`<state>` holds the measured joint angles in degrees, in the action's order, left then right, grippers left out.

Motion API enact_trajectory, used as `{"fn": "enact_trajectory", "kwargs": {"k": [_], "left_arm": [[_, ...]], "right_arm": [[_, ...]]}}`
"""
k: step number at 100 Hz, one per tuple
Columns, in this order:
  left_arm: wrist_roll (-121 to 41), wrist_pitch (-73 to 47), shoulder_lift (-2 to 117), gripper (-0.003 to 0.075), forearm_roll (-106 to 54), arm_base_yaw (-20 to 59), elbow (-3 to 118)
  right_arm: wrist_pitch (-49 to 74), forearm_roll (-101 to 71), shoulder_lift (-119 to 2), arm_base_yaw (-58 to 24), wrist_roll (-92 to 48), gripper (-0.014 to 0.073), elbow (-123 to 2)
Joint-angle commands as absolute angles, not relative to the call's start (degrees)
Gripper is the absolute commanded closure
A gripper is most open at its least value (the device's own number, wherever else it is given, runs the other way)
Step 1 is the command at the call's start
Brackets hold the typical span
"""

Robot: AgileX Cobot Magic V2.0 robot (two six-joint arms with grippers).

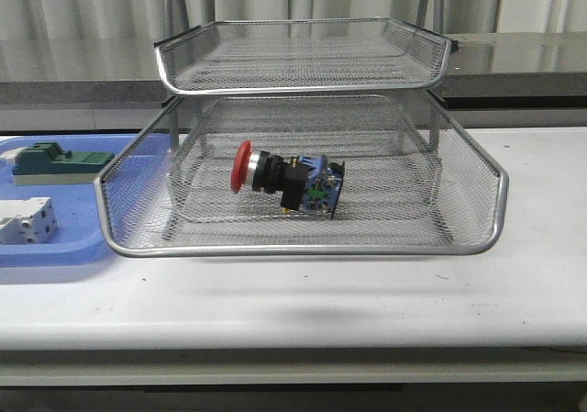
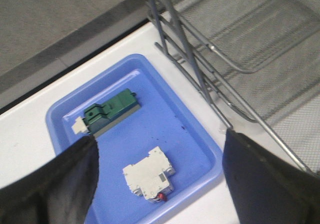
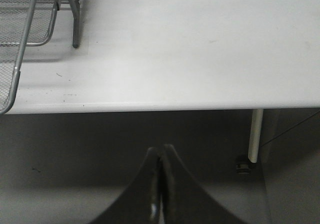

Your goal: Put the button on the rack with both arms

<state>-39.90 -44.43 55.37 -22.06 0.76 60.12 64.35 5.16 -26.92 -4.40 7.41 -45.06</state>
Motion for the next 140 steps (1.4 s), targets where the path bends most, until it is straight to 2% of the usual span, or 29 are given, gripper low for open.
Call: {"fn": "enact_trajectory", "kwargs": {"k": [1,22,52,70,98,108,133,140], "left_arm": [[-39.2,-33.3,49.2,0.0227,-25.4,-0.7,55.1],[-39.2,-18.0,36.4,0.0227,-31.1,-0.9,38.8],[-39.2,-8.8,20.4,0.0227,-37.4,-0.9,21.9],[-39.2,-5.3,14.3,0.0227,-43.4,-0.9,17.1],[-39.2,-4.3,13.3,0.0232,-43.9,-0.9,15.8],[-39.2,-4.2,13.3,0.0311,-43.9,-0.9,15.8],[-39.2,-4.2,13.3,0.0727,-43.9,-0.9,15.8],[-39.2,-4.2,13.3,0.0741,-43.9,-0.9,15.8]], "right_arm": [[60.9,6.1,-27.4,-4.4,7.4,0.0662,-46.9],[60.9,6.1,-27.4,-4.4,7.4,0.0662,-46.9],[60.9,6.1,-27.4,-4.4,7.4,0.0662,-46.9],[60.9,6.1,-27.4,-4.4,7.4,0.0662,-46.9],[60.9,6.1,-27.4,-4.4,7.4,0.0662,-46.9],[60.9,6.1,-27.4,-4.4,7.4,0.0662,-46.9],[60.9,6.1,-27.4,-4.4,7.4,0.0662,-46.9],[60.9,6.1,-27.4,-4.4,7.4,0.0662,-46.9]]}}
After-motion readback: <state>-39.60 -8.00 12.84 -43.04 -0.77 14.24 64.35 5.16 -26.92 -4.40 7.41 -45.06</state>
